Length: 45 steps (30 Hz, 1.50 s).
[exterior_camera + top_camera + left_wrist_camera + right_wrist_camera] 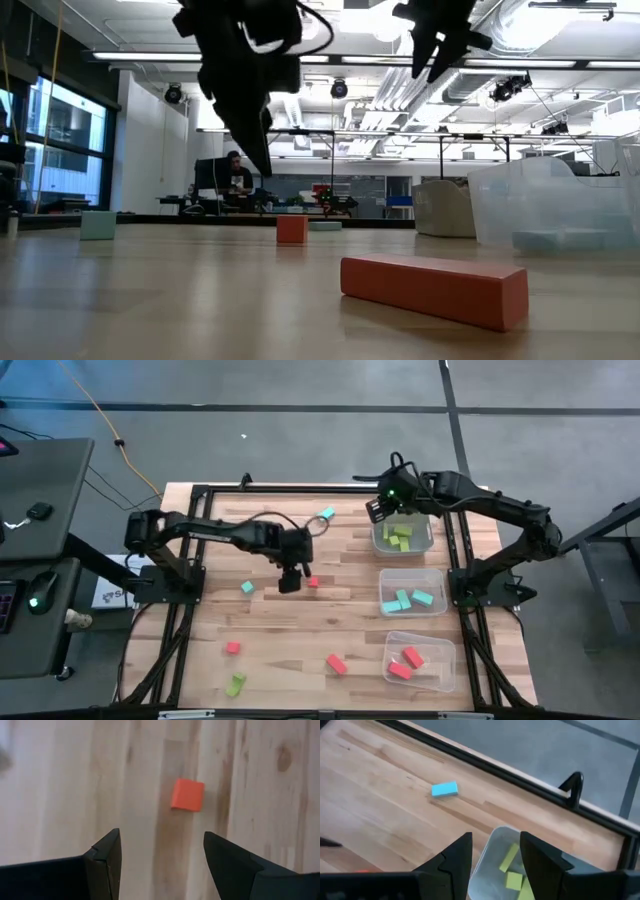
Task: Sort & place blocks by color
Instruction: Put the orange block into the bottom transparent bin
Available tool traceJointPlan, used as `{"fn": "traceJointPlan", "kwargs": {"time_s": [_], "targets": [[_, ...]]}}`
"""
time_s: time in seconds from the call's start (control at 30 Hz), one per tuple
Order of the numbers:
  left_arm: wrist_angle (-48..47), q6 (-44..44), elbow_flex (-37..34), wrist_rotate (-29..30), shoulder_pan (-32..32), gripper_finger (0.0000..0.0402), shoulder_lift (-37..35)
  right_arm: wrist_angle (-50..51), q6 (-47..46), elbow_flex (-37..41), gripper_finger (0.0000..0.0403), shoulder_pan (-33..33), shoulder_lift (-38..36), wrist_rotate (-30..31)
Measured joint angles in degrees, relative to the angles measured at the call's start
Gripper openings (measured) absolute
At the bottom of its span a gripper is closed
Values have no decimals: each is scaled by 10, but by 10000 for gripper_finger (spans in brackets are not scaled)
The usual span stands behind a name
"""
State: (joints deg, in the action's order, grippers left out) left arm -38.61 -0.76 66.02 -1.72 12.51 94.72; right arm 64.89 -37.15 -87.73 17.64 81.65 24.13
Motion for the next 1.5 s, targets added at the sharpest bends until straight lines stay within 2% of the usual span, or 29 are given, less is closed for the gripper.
{"fn": "traceJointPlan", "kwargs": {"time_s": [0.2, 0.43, 0.77, 1.07, 1.5], "targets": [[34, 1, 0, 0, -35, 204, 53, 1, 35, -14, 154, 0, 0, 1], [64, 5, 0, 5, -56, 204, 77, 2, 53, -14, 154, 0, 0, 0], [97, -28, 0, 24, -54, 204, 79, 2, 63, -14, 154, 0, 0, -1], [104, -15, 0, 26, -59, 204, 133, 4, 63, -14, 154, 0, 0, -1], [118, -29, 0, 53, -57, 200, 135, 6, 62, -13, 154, 0, 0, -2]]}}
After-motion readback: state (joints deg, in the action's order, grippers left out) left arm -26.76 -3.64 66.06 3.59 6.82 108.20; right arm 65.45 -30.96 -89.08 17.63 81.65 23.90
